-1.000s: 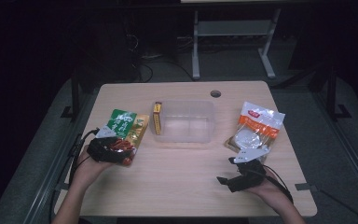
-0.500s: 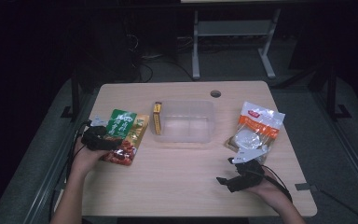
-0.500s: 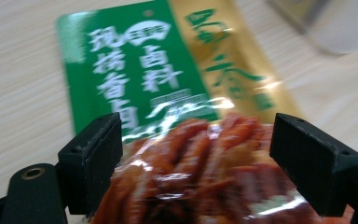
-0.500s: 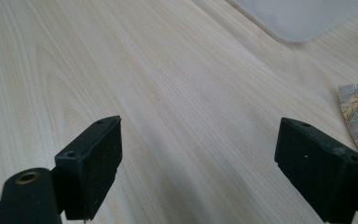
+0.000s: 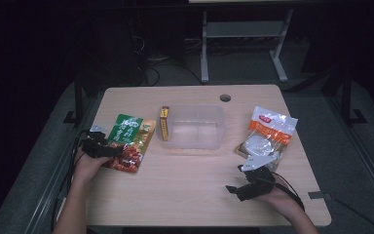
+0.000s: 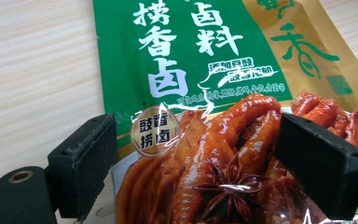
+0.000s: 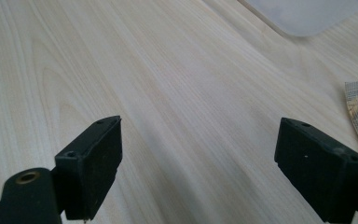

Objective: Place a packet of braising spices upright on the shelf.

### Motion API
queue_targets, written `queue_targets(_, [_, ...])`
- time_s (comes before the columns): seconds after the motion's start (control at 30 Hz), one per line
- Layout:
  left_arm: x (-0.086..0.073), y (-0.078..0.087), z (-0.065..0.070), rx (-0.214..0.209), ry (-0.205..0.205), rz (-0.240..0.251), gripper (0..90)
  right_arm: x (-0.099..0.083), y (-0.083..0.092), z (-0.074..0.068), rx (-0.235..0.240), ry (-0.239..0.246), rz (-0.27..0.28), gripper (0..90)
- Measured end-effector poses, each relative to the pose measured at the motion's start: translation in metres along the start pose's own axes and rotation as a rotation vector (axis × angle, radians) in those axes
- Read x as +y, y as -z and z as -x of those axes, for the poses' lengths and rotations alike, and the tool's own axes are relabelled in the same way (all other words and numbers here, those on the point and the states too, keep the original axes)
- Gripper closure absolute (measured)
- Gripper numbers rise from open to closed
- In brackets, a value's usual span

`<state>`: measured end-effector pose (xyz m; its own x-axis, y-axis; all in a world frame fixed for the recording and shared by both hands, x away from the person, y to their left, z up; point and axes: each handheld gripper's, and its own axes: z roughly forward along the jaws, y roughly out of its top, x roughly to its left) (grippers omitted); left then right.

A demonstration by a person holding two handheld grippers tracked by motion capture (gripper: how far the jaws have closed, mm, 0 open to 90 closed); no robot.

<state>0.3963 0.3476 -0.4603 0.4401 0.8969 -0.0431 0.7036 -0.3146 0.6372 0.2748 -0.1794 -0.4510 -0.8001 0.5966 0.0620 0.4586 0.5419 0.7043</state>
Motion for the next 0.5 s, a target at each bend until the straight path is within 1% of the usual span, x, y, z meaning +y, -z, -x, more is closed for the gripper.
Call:
queue_targets(0.13, [-0.0012, -0.0016, -0.0032, -0.002, 0.012, 0.007, 10.4, -0.0006, 0.0003, 0.0, -0.004, -0.002, -0.001, 14.6])
queue_targets(0.2, [-0.0024, -0.0021, -0.0052, -0.014, 0.02, 0.011, 10.5, -0.0007, 0.0003, -0.0004, -0.006, 0.001, -0.006, 14.6])
queue_targets(0.27, [-0.0049, -0.0021, -0.0065, -0.017, 0.032, 0.026, 10.4, -0.0007, 0.0, -0.0011, -0.005, 0.002, -0.007, 14.6])
queue_targets(0.3, [-0.0056, -0.0016, -0.0077, -0.016, 0.026, 0.027, 10.5, -0.0007, -0.0001, -0.0009, -0.007, 0.008, -0.01, 14.6])
queue_targets(0.4, [-0.0073, -0.0008, -0.0092, -0.009, 0.035, 0.034, 10.6, -0.0005, -0.0004, -0.0008, -0.008, 0.012, -0.015, 14.6])
queue_targets(0.5, [-0.0072, 0.0, -0.0083, -0.003, 0.04, 0.025, 10.8, -0.0005, -0.0004, -0.0011, -0.01, 0.016, -0.017, 14.7])
